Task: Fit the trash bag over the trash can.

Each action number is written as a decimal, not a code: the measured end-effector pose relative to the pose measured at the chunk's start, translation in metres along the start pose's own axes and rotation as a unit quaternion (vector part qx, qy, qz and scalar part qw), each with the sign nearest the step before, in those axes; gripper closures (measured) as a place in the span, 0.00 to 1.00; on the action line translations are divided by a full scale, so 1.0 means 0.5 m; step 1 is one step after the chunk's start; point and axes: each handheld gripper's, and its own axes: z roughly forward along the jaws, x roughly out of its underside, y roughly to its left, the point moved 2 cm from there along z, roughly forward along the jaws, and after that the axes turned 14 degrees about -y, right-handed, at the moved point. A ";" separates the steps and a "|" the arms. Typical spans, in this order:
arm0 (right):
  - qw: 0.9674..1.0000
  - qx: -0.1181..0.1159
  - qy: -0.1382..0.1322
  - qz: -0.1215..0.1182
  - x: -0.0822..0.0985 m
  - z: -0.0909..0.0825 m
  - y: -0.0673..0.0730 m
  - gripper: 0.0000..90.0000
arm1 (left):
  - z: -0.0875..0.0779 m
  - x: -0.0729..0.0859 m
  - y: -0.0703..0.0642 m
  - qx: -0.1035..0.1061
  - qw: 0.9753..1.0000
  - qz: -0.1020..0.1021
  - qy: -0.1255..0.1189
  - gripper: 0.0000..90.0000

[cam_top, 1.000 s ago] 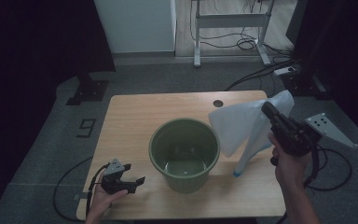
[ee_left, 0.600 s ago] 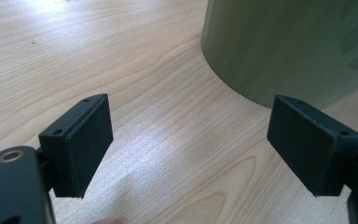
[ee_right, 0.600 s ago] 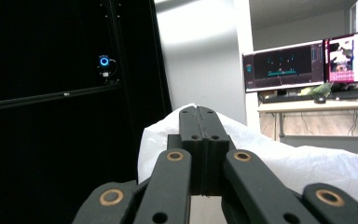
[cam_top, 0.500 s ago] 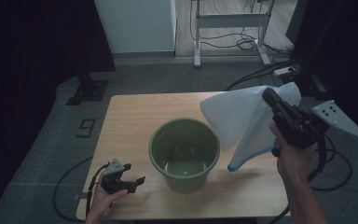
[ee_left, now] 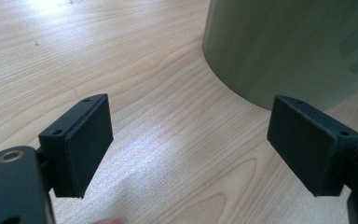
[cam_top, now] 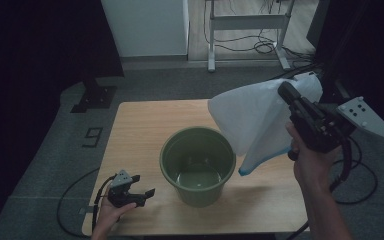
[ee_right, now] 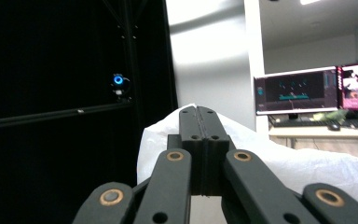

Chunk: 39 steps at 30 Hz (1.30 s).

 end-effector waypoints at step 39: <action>0.983 -0.073 0.157 0.065 0.295 -0.070 0.038 0.99 | -0.072 -0.098 -0.059 -0.006 0.997 0.013 -0.072 0.16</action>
